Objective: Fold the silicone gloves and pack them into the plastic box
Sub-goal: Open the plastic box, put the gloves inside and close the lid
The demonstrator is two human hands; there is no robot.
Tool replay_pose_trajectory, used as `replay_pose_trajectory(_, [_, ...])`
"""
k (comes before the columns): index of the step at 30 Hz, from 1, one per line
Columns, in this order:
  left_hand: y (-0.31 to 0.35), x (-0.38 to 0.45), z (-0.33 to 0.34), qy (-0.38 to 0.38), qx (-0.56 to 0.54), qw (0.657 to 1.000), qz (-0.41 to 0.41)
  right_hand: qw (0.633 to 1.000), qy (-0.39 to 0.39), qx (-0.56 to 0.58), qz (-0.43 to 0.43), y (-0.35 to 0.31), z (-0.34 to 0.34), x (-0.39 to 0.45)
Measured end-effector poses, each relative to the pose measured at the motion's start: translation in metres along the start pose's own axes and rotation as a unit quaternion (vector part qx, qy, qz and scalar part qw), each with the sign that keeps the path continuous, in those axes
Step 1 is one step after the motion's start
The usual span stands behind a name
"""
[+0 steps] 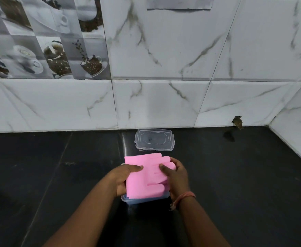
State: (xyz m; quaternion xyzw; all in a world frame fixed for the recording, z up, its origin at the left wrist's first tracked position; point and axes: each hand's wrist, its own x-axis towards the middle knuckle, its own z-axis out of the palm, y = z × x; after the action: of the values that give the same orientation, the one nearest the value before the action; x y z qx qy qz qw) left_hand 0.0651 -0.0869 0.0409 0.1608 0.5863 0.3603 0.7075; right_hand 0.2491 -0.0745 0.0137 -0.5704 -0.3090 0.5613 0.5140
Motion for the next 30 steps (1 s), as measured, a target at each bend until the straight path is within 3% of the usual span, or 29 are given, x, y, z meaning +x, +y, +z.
replay_pose_trajectory(3, [-0.006, 0.005, 0.003, 0.067, 0.029, 0.996, 0.049, 0.994, 0.032, -0.089, -0.059, 0.000, 0.003, -0.003])
replay_pose_trajectory(5, [-0.007, 0.004, 0.007, 0.123, 0.133, 0.978, 0.107, 0.986, 0.054, -0.135, -0.085, 0.002, 0.008, -0.006])
replay_pose_trajectory(8, [-0.004, 0.000, 0.016, 0.207, 0.344, 0.898, 0.178, 0.978, 0.079, -0.168, -0.095, 0.007, 0.017, -0.010])
replay_pose_trajectory(12, [-0.005, -0.003, 0.018, 0.230, 0.486, 0.814, 0.220, 0.970, 0.081, -0.211, -0.095, 0.011, 0.025, -0.011])
replay_pose_trajectory(15, [-0.012, -0.008, 0.016, 0.259, 0.613, 0.709, 0.234, 0.952, 0.074, -0.276, -0.105, 0.014, 0.027, -0.013])
replay_pose_trajectory(17, [-0.013, -0.011, 0.013, 0.233, 0.689, 0.650, 0.222, 0.937, 0.076, -0.316, -0.124, 0.014, 0.027, -0.014])
replay_pose_trajectory(19, [-0.013, -0.010, 0.008, 0.171, 0.730, 0.634, 0.189, 0.916, 0.057, -0.377, -0.129, 0.011, 0.026, -0.014])
replay_pose_trajectory(22, [-0.014, -0.007, 0.003, 0.138, 0.745, 0.629, 0.174, 0.842, -0.002, -0.534, -0.081, -0.008, 0.023, -0.018])
replay_pose_trajectory(25, [-0.015, -0.003, -0.001, 0.126, 0.737, 0.637, 0.190, 0.669, -0.009, -0.730, -0.135, -0.045, 0.014, -0.016])
replay_pose_trajectory(26, [-0.015, -0.002, -0.002, 0.125, 0.736, 0.636, 0.195, 0.629, -0.056, -0.757, -0.168, -0.055, 0.011, -0.012])
replay_pose_trajectory(28, [-0.015, 0.000, -0.004, 0.122, 0.739, 0.630, 0.203, 0.596, -0.206, -0.756, -0.172, -0.063, 0.010, -0.002])
replay_pose_trajectory(30, [-0.015, 0.002, -0.007, 0.115, 0.743, 0.625, 0.209, 0.550, -0.295, -0.764, -0.164, -0.056, 0.013, 0.005])
